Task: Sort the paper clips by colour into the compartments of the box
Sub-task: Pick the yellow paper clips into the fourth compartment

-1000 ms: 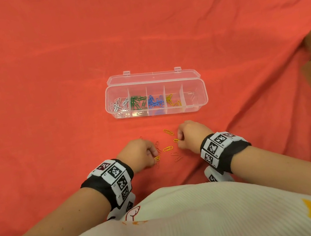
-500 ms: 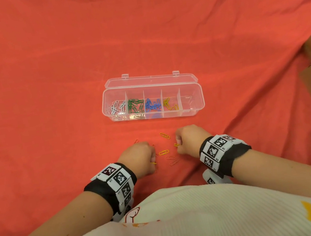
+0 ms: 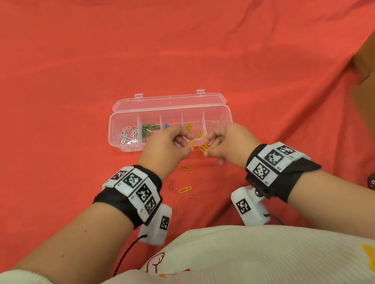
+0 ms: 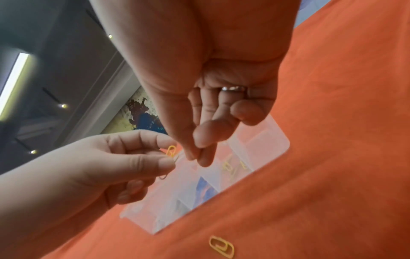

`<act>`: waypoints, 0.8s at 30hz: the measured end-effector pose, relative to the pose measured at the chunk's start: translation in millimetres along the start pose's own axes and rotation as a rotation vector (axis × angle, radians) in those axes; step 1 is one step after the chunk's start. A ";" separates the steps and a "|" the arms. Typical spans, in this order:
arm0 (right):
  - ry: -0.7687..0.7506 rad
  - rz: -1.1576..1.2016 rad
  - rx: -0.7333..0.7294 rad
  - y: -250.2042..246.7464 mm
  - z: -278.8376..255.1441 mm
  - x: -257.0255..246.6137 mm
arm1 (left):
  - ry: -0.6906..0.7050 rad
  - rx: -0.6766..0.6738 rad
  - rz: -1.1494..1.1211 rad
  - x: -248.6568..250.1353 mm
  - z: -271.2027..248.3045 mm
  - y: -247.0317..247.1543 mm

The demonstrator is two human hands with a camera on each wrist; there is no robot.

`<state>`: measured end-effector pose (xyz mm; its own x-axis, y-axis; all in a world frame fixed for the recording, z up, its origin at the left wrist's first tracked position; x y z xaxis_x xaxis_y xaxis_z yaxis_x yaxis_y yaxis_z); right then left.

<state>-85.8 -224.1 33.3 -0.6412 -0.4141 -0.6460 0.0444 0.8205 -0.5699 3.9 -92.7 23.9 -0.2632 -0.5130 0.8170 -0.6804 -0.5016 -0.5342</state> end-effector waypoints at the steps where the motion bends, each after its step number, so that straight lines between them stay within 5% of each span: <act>1: 0.006 0.036 0.016 -3.6 2.4 -1.0 | -0.007 0.038 -0.007 3.5 5.6 -1.2; 8: 0.042 0.176 0.186 -24.9 16.0 -7.1 | -0.121 0.152 -0.057 18.1 33.3 0.3; 16: 0.103 0.104 0.113 -12.5 32.9 -10.3 | -0.152 0.121 -0.013 17.1 38.7 5.0; 24: -0.079 0.089 0.175 -6.1 26.2 -8.7 | -0.082 0.175 -0.032 9.3 20.8 -7.8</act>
<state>-60.4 -235.8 29.1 -0.5669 -0.3782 -0.7318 0.2351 0.7771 -0.5838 21.0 -108.1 31.1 -0.1822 -0.5464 0.8175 -0.5565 -0.6281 -0.5439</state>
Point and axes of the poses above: each hand's wrist, its own z-axis towards the middle knuckle, its own y-axis out of the palm, x = y × z, the point moved 2 cm from there along z, towards the middle knuckle, and after that the axes turned 2 degrees about -z, right-handed, at the moved point
